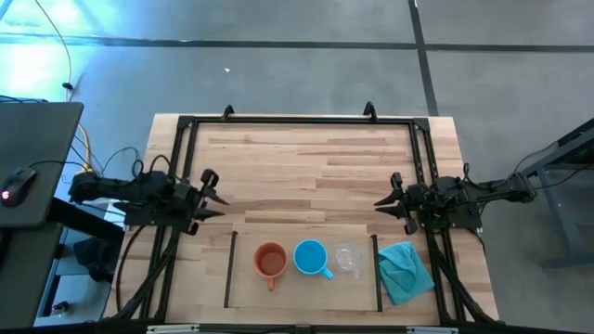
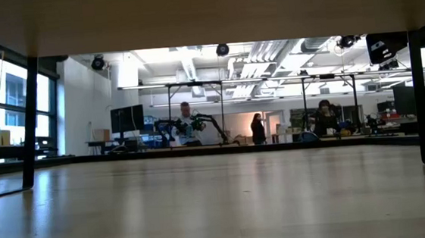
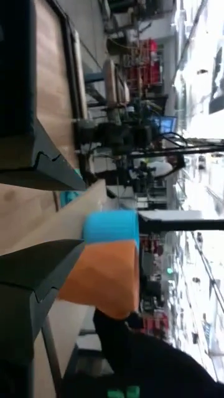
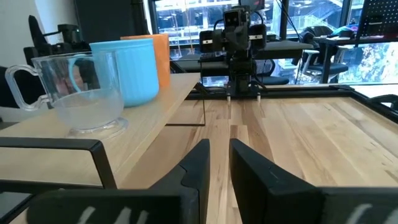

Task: Stack small to large cups/mugs on shelf
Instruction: Return to Home Position

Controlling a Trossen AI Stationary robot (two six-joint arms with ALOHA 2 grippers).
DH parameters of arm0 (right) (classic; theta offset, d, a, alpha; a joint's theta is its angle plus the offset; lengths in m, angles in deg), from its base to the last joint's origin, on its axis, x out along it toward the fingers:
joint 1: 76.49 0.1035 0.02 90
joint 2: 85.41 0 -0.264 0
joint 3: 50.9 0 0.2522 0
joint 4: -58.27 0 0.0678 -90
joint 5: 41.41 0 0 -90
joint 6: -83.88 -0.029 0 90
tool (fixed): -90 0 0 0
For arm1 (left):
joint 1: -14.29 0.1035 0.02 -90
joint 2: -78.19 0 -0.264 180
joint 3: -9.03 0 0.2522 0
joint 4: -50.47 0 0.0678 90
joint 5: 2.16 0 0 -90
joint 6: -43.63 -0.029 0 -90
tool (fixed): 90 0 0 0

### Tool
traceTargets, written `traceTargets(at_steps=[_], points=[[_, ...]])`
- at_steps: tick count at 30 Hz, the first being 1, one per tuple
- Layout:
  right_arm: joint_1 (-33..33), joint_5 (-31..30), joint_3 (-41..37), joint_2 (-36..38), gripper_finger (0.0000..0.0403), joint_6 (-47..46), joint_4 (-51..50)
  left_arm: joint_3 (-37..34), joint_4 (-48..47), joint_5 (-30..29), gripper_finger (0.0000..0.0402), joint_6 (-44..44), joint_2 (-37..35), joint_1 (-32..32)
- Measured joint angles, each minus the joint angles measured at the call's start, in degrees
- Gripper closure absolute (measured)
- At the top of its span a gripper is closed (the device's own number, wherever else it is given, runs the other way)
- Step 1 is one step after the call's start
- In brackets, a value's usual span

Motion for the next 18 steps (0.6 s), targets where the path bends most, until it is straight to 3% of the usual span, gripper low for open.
traceTargets(at_steps=[18], points=[[0.0, -0.2, 0.0, 0.0, 0.0352, -2.4, 0.0, 0.0, -9.2, -0.3, 0.0277, 1.3, 0.0, 1.6]])
